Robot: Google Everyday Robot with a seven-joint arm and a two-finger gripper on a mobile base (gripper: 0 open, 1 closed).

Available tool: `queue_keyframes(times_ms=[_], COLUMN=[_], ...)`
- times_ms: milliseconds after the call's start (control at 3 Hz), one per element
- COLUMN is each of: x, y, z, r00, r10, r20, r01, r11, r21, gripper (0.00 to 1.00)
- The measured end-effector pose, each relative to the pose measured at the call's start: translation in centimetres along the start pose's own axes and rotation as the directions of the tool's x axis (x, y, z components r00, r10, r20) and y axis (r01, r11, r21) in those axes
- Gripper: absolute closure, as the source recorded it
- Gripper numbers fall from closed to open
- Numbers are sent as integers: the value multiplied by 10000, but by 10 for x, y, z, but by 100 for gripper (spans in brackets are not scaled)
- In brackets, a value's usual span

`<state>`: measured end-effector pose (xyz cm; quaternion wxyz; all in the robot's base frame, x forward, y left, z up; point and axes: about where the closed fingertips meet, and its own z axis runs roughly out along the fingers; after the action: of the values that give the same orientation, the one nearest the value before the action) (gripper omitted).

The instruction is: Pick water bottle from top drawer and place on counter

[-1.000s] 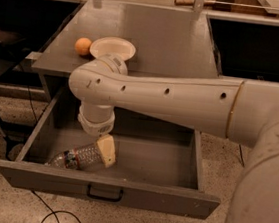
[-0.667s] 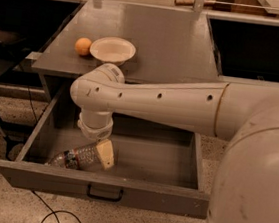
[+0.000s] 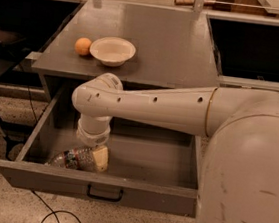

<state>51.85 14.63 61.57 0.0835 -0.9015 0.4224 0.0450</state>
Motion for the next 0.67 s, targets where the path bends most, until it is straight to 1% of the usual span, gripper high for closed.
queue_keyframes(times_ms=[333,667], x=[4,15], y=[2,7], z=[-14,-42], r00=[9984,9931], r10=[440,934], r20=[349,713], r01=[-441,-955], r11=[9990,9951], r21=[38,260], gripper=[43,65])
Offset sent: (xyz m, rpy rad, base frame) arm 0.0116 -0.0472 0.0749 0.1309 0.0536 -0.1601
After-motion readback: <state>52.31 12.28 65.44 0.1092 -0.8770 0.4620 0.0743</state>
